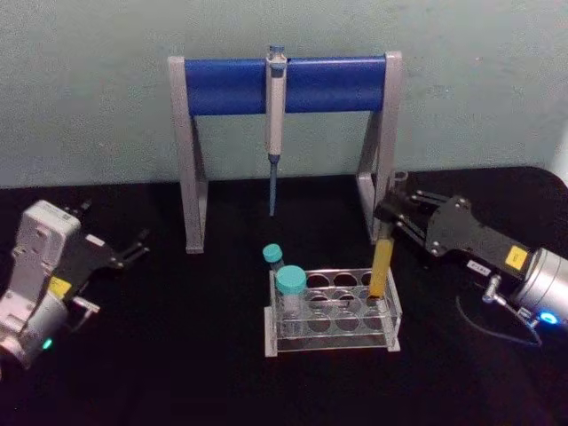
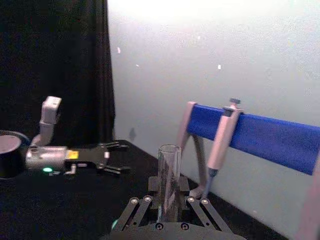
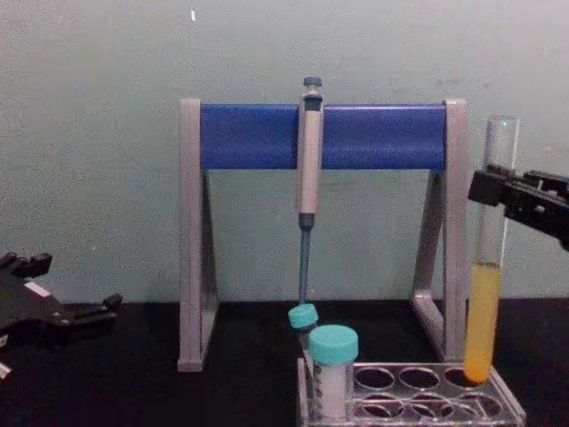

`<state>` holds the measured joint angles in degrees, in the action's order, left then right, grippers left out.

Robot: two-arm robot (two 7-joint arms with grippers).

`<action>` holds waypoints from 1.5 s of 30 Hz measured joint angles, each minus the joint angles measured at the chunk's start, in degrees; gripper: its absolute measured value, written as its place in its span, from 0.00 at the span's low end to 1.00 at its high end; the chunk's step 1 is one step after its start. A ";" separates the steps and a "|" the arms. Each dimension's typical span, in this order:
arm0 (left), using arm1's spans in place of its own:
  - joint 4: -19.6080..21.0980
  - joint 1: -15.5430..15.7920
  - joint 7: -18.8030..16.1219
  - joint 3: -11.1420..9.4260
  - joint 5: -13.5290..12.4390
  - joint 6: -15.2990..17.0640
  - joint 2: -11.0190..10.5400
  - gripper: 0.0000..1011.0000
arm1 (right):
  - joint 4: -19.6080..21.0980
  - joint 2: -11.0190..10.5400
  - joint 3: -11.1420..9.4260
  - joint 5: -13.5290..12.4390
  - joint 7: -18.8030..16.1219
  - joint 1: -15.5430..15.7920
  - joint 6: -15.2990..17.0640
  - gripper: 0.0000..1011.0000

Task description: Pick up the test tube from the test tube rack, shake it, then place it back into the test tube rack.

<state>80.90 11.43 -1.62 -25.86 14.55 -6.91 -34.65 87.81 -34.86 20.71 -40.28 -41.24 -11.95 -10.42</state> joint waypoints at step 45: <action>0.00 0.00 0.00 0.00 0.00 0.00 0.00 0.99 | -0.13 -0.42 1.02 -1.86 -2.71 0.30 -0.36 0.23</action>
<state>80.90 11.43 -1.62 -25.86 14.55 -6.91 -34.65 87.69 -35.28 21.74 -42.14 -43.95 -11.65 -10.77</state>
